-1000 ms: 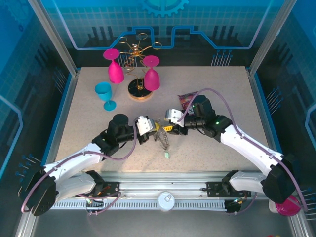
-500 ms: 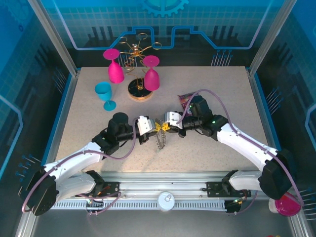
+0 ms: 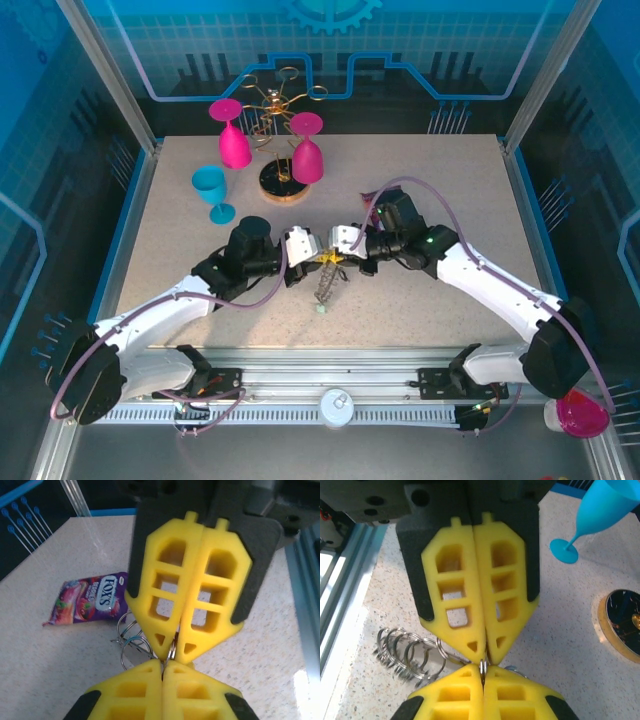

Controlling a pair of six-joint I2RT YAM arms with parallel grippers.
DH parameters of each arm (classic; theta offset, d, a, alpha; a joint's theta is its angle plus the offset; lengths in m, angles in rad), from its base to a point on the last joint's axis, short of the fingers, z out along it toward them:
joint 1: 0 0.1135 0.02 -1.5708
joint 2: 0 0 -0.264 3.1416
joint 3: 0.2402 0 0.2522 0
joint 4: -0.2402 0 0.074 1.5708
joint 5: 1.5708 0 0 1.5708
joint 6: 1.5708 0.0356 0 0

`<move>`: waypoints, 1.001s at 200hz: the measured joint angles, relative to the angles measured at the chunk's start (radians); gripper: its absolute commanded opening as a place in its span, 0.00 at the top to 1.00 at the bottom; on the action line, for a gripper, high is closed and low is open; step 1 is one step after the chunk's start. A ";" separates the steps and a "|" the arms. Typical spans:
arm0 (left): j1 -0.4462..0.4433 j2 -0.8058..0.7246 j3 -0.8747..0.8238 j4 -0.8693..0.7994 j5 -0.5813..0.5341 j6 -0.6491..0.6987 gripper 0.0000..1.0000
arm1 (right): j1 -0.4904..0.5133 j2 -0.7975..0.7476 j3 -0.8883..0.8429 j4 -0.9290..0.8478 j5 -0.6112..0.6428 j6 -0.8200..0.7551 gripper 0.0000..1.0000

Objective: Put the keys on the keyring

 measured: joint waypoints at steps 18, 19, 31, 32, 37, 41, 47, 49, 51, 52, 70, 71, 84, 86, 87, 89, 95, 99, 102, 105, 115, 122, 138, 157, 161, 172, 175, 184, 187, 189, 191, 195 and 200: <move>0.000 0.000 0.000 0.003 0.000 0.008 1.00 | 0.000 -0.004 -0.002 0.000 0.007 0.040 0.70; 0.000 0.000 0.000 0.004 0.000 0.008 1.00 | 0.000 -0.005 -0.004 0.002 0.007 0.047 0.68; 0.000 0.000 0.000 0.024 -0.010 0.010 1.00 | -0.001 -0.028 -0.027 0.020 0.002 0.087 0.50; 0.000 0.000 0.000 0.027 -0.010 0.010 1.00 | -0.002 -0.033 -0.031 0.023 0.002 0.098 0.50; -0.001 0.000 -0.001 0.035 -0.012 0.010 1.00 | -0.003 -0.047 -0.043 0.035 0.006 0.115 0.48; -0.003 0.000 -0.002 0.041 -0.013 0.010 1.00 | -0.006 -0.061 -0.052 0.040 0.013 0.141 0.48; -0.006 -0.001 -0.003 0.049 -0.018 0.010 1.00 | -0.014 -0.084 -0.063 0.044 0.024 0.182 0.47; -0.006 -0.002 -0.003 0.050 -0.019 0.009 1.00 | -0.017 -0.092 -0.066 0.045 0.026 0.190 0.47; -0.007 -0.002 -0.004 0.054 -0.020 0.009 1.00 | -0.021 -0.097 -0.068 0.045 0.030 0.203 0.47; -0.007 -0.002 -0.004 0.055 -0.020 0.009 1.00 | -0.024 -0.102 -0.069 0.044 0.034 0.216 0.48; -0.010 -0.006 -0.020 0.092 -0.028 0.007 1.00 | -0.061 -0.150 -0.078 0.047 0.065 0.329 0.49; -0.010 -0.007 -0.022 0.096 -0.029 0.007 1.00 | -0.062 -0.151 -0.079 0.047 0.066 0.334 0.49; -0.010 -0.012 -0.037 0.116 -0.032 0.007 1.00 | -0.068 -0.171 -0.095 0.054 0.070 0.405 0.49; -0.010 -0.013 -0.039 0.118 -0.034 0.007 1.00 | -0.068 -0.173 -0.099 0.057 0.070 0.417 0.49; -0.010 -0.013 -0.039 0.119 -0.034 0.007 1.00 | -0.068 -0.173 -0.100 0.058 0.069 0.421 0.49; -0.010 -0.013 -0.041 0.122 -0.035 0.007 1.00 | -0.068 -0.175 -0.104 0.060 0.069 0.428 0.49; -0.010 -0.014 -0.045 0.127 -0.038 0.007 1.00 | -0.065 -0.181 -0.120 0.071 0.068 0.456 0.49; -0.010 -0.015 -0.048 0.132 -0.038 0.007 1.00 | -0.064 -0.185 -0.132 0.079 0.066 0.474 0.49; -0.010 -0.016 -0.049 0.134 -0.038 0.007 1.00 | -0.064 -0.187 -0.141 0.083 0.065 0.486 0.49; -0.010 -0.016 -0.050 0.137 -0.038 0.007 1.00 | -0.064 -0.188 -0.149 0.089 0.064 0.496 0.49; -0.010 -0.019 -0.055 0.147 -0.038 0.006 1.00 | -0.063 -0.186 -0.170 0.103 0.064 0.523 0.50; -0.010 -0.021 -0.059 0.154 -0.038 0.006 1.00 | -0.061 -0.182 -0.179 0.111 0.063 0.534 0.51; -0.010 -0.031 -0.071 0.167 -0.038 0.006 1.00 | -0.053 -0.170 -0.192 0.140 0.059 0.544 0.53; -0.010 -0.041 -0.086 0.186 -0.037 0.006 1.00 | -0.051 -0.162 -0.208 0.192 0.058 0.541 0.56; -0.010 -0.043 -0.088 0.189 -0.036 0.007 1.00 | -0.051 -0.162 -0.212 0.202 0.057 0.536 0.57; -0.010 -0.047 -0.096 0.198 -0.034 0.007 1.00 | -0.053 -0.163 -0.224 0.232 0.049 0.530 0.58; -0.010 -0.048 -0.098 0.201 -0.034 0.007 1.00 | -0.054 -0.163 -0.228 0.240 0.046 0.527 0.59; -0.010 -0.051 -0.104 0.206 -0.030 0.007 1.00 | -0.057 -0.164 -0.241 0.264 0.035 0.518 0.60; -0.010 -0.051 -0.106 0.208 -0.028 0.007 1.00 | -0.058 -0.165 -0.245 0.272 0.031 0.511 0.60; -0.010 -0.051 -0.107 0.209 -0.027 0.007 1.00 | -0.060 -0.166 -0.249 0.277 0.027 0.507 0.60; -0.010 -0.051 -0.108 0.210 -0.026 0.008 1.00 | -0.060 -0.166 -0.253 0.281 0.025 0.507 0.61; -0.010 -0.052 -0.112 0.215 -0.023 0.008 1.00 | -0.061 -0.170 -0.261 0.292 0.019 0.495 0.61; -0.010 -0.052 -0.115 0.219 -0.018 0.007 1.00 | -0.063 -0.173 -0.270 0.299 0.013 0.487 0.62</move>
